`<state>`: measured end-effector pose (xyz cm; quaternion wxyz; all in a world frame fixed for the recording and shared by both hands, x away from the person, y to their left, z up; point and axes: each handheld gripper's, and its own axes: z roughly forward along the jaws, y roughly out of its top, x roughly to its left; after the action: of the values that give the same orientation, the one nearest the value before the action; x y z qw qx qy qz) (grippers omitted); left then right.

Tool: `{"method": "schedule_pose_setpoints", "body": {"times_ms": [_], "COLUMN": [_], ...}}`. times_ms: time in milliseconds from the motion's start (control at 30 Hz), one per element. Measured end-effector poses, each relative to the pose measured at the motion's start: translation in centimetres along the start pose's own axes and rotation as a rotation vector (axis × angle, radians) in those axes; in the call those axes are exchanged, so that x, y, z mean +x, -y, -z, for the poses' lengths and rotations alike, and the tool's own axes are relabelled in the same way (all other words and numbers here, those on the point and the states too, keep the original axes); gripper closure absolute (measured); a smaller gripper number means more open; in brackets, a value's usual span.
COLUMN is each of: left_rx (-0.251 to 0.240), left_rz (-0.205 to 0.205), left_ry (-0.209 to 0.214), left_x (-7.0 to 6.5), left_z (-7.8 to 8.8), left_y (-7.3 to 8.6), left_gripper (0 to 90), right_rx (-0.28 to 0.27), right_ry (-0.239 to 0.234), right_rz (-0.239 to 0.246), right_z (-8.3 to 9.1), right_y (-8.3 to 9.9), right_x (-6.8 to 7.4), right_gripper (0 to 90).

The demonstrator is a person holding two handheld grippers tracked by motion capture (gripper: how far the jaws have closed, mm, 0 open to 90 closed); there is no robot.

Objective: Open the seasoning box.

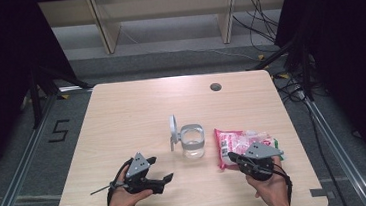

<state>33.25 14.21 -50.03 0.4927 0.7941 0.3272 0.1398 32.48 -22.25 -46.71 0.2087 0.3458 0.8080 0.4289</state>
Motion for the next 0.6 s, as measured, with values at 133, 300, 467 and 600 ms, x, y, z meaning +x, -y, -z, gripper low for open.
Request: {"method": "schedule_pose_setpoints", "body": {"times_ms": [133, 300, 467, 600], "left_rx": [-0.014, -0.016, -0.014, -0.004], "left_rz": [0.003, 0.008, -0.018, 0.006], "left_ry": [0.0, -0.003, 0.004, 0.002], "left_x": [0.0, 0.1, 0.1, 0.0], "left_z": [0.2, 0.3, 0.3, 0.3], "left_y": [0.0, 0.1, 0.1, 0.2], "left_gripper": [15.0, 15.1, 15.0, 15.1], "right_rx": [0.037, 0.068, 0.117, 0.146], "right_ry": [0.011, -0.015, -0.038, -0.036], "right_rz": [-0.02, -0.029, 0.001, 0.023], "right_z": [-0.5, -0.8, -1.8, -2.3], "right_y": [0.6, 1.2, 1.7, 2.0], "right_x": [-0.3, -0.6, 0.0, -0.1], "right_gripper": [90.0, 90.0, 90.0, 90.0]}}
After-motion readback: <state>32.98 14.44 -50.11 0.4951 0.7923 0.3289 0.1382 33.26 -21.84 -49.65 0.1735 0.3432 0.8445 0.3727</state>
